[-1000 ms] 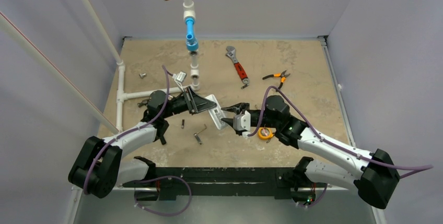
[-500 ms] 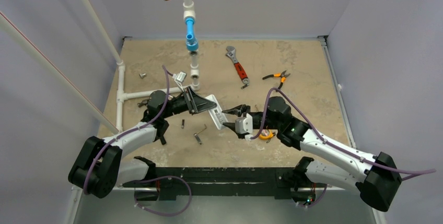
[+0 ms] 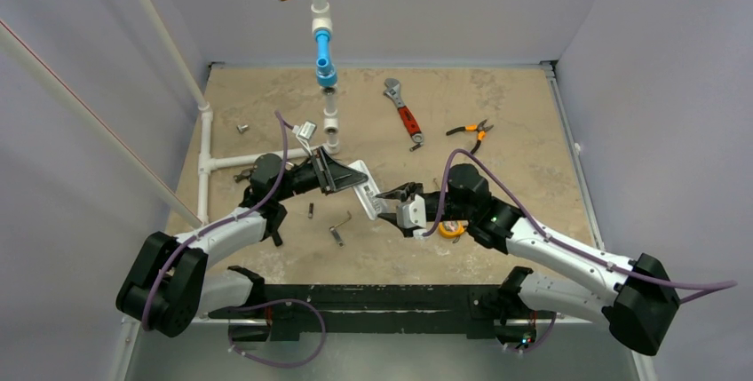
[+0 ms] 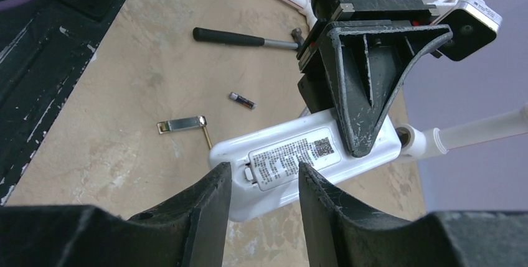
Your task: Load the batteries into the remote control
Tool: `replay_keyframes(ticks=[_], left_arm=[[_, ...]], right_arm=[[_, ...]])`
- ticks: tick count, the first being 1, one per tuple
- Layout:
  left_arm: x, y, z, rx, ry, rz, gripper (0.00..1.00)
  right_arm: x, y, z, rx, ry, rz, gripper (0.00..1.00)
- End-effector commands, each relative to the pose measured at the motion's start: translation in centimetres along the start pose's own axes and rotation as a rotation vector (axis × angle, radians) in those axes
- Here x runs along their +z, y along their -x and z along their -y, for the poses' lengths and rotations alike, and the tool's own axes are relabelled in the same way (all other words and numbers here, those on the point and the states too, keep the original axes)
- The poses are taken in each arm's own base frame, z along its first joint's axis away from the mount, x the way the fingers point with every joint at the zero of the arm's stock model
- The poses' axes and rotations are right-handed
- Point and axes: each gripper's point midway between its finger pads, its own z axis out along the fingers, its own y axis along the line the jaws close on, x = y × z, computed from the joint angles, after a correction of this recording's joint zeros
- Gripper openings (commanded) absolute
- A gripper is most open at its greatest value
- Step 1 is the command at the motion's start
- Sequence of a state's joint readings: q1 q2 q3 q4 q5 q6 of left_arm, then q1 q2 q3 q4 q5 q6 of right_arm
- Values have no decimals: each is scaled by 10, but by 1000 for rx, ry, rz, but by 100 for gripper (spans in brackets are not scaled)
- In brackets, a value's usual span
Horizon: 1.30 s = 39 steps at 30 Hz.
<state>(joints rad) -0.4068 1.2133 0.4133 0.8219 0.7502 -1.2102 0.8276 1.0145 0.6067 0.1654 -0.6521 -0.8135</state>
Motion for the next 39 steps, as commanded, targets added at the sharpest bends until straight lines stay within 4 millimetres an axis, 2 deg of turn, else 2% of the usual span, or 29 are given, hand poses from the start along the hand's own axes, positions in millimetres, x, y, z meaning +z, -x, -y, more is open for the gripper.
replay_keyframes(ticks=[1,25,39], left_arm=[[-1,3,15,51,-51,7,0],[1,5,14,53,-44,6,0],[0,4,10,40,-29,8,0]], right_arm=[[1,11,20,-44,-51,9,41],[-1,8,25,-50,-82,-7,40],[0,7,41,-99,-162,-6,39]])
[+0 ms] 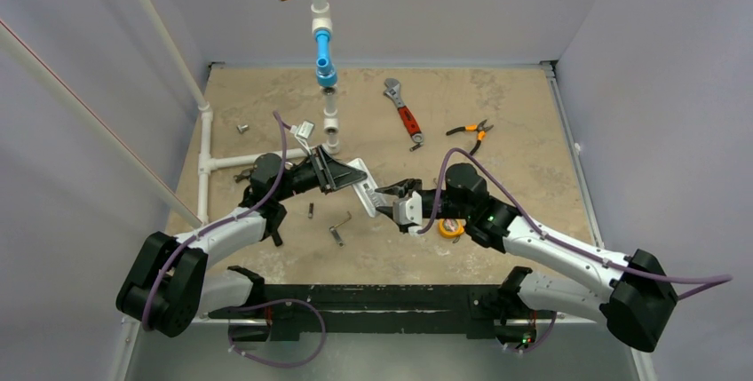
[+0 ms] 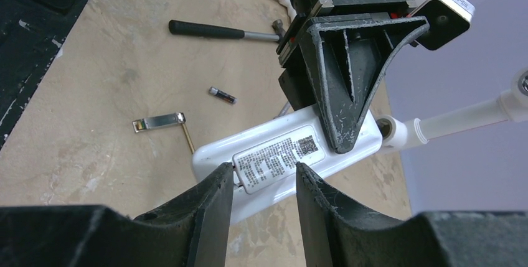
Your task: Load the batteries into the remote control
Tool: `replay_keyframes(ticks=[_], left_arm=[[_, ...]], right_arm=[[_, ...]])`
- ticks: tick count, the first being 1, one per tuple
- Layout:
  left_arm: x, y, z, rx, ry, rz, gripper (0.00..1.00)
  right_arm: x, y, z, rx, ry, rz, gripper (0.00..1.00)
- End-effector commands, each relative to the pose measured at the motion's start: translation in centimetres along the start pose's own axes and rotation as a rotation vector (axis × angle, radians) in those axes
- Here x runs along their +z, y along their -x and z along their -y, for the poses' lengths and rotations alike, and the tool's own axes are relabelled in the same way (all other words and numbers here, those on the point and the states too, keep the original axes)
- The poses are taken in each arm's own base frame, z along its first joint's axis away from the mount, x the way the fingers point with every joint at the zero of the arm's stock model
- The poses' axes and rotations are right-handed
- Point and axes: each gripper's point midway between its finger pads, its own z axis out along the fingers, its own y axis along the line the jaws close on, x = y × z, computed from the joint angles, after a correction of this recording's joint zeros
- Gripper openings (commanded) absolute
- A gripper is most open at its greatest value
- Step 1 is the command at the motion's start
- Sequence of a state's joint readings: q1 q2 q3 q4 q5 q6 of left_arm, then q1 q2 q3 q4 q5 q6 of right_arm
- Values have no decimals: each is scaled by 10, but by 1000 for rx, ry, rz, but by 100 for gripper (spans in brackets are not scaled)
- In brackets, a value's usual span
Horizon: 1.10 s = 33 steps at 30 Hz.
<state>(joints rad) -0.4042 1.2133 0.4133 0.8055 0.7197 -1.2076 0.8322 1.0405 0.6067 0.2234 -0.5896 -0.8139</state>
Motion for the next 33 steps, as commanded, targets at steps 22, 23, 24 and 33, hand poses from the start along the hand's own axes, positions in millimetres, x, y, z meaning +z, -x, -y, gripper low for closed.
replay_keyframes(ticks=[22,23,24,33], left_arm=[[0,0,14,45,-48,-16,0],[0,-1,13,43,-46,-17,0],[0,0,14,44,-47,-17,0],[1,0,14,42,-48,-19,0]], right_arm=[[-11,19,32,-93,-137,29,38],[-12,19,31,-92,-136,26,38],[-12,19,30,-91,-138,24,38],[-14,9,17,-60,-102,-6,39]])
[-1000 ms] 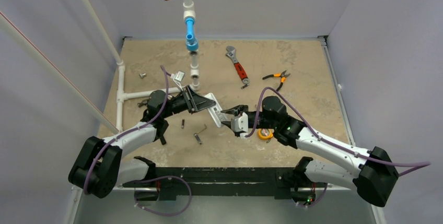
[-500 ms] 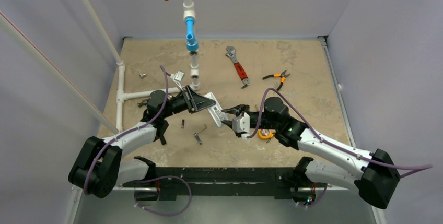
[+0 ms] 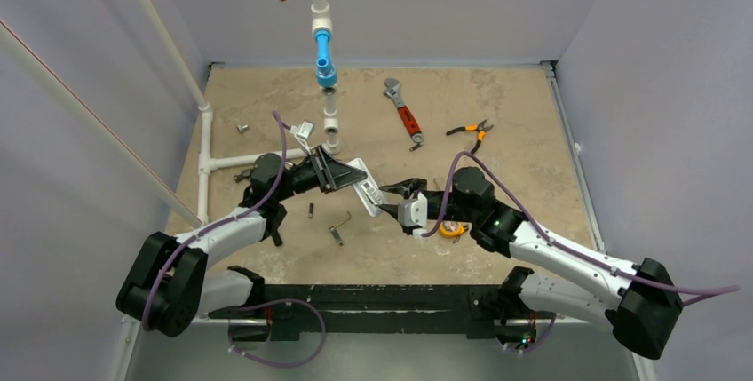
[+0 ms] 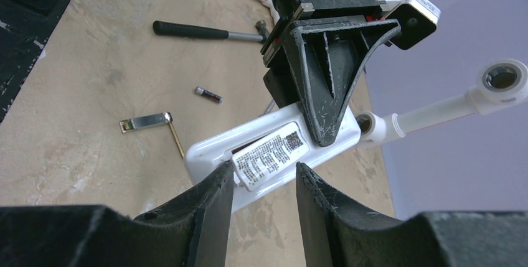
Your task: Load the batteries into the remote control
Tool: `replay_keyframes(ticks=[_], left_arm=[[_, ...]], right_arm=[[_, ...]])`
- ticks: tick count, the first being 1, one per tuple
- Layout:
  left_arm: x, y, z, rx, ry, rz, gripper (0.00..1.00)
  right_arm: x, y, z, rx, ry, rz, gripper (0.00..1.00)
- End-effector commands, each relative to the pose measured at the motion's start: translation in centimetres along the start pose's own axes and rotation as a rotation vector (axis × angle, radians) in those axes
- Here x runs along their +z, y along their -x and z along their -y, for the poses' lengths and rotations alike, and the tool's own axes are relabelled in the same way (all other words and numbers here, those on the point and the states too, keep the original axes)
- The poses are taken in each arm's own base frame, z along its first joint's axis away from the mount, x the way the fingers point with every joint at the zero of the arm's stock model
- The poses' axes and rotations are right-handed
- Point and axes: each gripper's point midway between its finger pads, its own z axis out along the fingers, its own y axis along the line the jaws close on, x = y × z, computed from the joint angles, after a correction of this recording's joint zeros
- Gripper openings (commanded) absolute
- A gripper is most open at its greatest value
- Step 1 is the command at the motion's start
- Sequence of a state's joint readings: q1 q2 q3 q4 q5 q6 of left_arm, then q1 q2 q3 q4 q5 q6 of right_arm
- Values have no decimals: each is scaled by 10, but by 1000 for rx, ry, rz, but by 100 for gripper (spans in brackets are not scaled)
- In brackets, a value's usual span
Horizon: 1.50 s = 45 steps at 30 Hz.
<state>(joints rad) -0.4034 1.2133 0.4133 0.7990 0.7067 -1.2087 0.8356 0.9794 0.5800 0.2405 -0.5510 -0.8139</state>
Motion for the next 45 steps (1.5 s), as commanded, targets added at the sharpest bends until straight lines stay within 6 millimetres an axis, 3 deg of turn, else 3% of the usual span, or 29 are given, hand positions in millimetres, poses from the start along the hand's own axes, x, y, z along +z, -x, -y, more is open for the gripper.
replay_keyframes(ticks=[1,16,24,30,36,45], left_arm=[[0,-2,16,47,-57,-31,0],[1,-1,15,45,-54,-27,0],[1,-1,13,41,-49,-25,0],[2,-1,12,38,-44,-25,0],[2,0,13,38,-43,-25,0],[1,-2,11,37,-35,-32,0]], right_arm=[[-4,1,10,-30,-44,-12,39],[-3,-4,-6,2,25,-24,45],[-7,2,-6,23,18,-4,46],[-14,27,18,109,-129,92,66],[-17,33,30,334,-206,103,77],[-17,18,35,767,-280,-48,68]])
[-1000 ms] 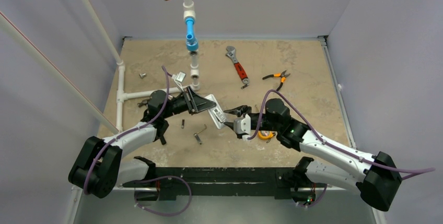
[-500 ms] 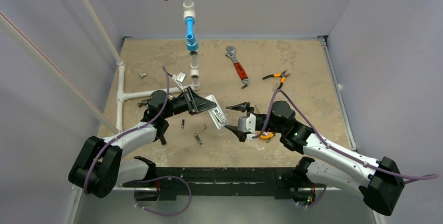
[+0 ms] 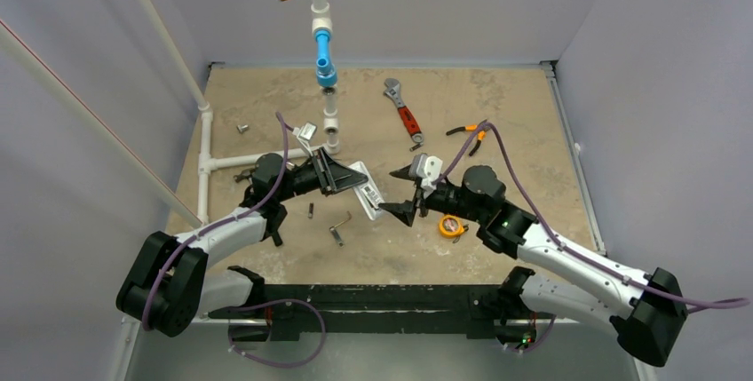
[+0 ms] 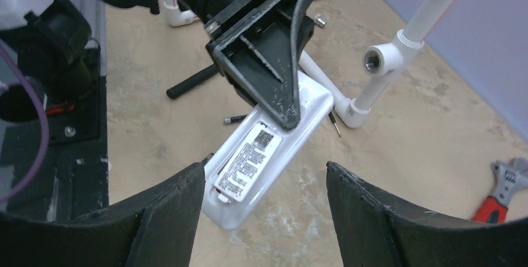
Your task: Load the batteries into the remote control
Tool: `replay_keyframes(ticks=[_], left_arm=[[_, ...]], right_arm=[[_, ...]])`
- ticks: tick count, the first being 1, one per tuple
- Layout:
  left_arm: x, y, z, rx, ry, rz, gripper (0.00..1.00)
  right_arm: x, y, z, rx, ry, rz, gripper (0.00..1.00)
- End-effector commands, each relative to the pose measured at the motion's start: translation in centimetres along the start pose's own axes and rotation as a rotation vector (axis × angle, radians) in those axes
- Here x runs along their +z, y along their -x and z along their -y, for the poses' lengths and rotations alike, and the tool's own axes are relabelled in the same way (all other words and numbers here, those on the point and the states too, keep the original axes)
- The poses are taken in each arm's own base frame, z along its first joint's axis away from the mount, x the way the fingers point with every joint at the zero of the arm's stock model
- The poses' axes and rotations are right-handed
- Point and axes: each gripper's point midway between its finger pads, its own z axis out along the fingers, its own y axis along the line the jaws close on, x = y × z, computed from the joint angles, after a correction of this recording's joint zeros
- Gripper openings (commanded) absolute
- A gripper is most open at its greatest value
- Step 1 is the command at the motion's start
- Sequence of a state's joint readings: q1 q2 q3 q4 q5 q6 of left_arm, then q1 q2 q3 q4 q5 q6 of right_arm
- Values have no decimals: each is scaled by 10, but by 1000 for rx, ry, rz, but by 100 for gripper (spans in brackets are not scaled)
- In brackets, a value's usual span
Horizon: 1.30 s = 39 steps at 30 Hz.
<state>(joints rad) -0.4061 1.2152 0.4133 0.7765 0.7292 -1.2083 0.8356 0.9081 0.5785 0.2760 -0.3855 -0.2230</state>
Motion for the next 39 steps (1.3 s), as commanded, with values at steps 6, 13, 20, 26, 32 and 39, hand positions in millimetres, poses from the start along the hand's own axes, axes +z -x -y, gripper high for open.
replay_keyframes(ticks=[6,13,20,26,32,39], left_arm=[[1,5,13,52,-38,4,0],[1,5,13,53,-39,3,0],[1,4,14,55,-43,0,0],[1,4,15,58,-48,1,0],[0,4,15,60,-49,4,0],[0,4,15,58,-48,5,0]], right_arm=[[3,1,27,417,-203,-264,64],[15,-6,19,505,-237,-319,64],[21,-11,11,502,-274,-367,66],[24,-17,7,498,-281,-393,65],[24,-21,10,474,-298,-410,56],[28,-19,1,472,-252,-406,48]])
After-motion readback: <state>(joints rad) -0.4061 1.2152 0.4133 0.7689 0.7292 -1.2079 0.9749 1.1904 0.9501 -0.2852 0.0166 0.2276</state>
